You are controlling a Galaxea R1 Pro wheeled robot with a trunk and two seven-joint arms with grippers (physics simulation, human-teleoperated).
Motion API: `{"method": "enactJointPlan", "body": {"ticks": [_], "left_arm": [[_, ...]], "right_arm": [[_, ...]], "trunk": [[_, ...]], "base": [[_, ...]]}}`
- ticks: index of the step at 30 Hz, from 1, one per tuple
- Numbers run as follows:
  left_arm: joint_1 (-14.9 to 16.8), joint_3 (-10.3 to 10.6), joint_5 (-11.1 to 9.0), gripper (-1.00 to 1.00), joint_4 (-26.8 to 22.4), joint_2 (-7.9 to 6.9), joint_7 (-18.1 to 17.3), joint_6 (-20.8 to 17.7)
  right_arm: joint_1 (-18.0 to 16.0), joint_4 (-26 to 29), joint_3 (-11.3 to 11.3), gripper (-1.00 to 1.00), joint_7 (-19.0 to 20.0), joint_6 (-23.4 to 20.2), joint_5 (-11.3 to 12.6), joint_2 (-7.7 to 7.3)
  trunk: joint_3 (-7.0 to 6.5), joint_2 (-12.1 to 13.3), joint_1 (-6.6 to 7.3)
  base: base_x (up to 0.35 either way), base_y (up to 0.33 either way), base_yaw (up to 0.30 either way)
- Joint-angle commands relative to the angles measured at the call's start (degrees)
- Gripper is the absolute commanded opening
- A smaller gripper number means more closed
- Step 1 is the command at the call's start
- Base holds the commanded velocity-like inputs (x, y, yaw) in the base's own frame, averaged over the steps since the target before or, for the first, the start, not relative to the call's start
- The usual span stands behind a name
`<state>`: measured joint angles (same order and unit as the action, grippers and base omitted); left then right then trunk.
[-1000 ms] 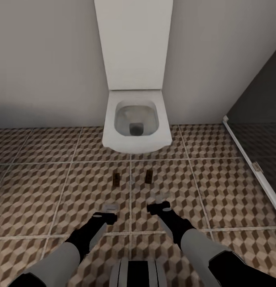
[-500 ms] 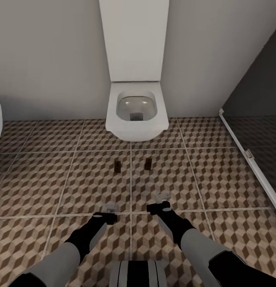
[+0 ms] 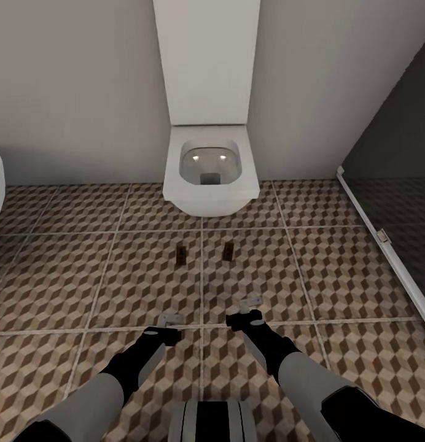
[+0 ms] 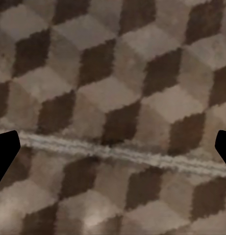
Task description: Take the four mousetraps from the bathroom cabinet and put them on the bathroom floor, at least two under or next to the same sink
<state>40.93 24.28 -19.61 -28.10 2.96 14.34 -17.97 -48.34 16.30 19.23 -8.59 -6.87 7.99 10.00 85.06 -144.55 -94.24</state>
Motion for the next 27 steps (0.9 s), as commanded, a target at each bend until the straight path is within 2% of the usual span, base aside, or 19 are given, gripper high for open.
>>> {"method": "enactJointPlan", "body": {"ticks": [1,4,15,27], "left_arm": [[0.0,0.5,-0.6,1.00,-0.1,-0.06,0.5,-0.2],[0.0,0.5,-0.6,1.00,-0.1,-0.06,0.5,-0.2],[0.0,1.3,-0.6,1.00,0.0,0.03,0.5,-0.2],[0.0,1.4,-0.7,1.00,0.5,1.01,0.5,-0.2]], "right_arm": [[0.0,0.0,0.5,1.00,-0.5,-0.2,0.6,0.00],[0.0,0.0,0.5,1.00,-0.5,-0.2,0.6,0.00],[0.0,0.0,0.5,1.00,-0.4,-0.2,0.6,0.00],[0.0,0.0,0.5,1.00,-0.5,-0.2,0.6,0.00]], "trunk": [[0.04,0.0,0.01],[0.04,0.0,0.01],[-2.40,0.1,0.29],[-5.06,0.3,0.60]], "base": [[-0.003,0.000,0.000],[-0.002,0.000,0.000],[0.000,0.000,0.000],[0.000,0.000,0.000]]}}
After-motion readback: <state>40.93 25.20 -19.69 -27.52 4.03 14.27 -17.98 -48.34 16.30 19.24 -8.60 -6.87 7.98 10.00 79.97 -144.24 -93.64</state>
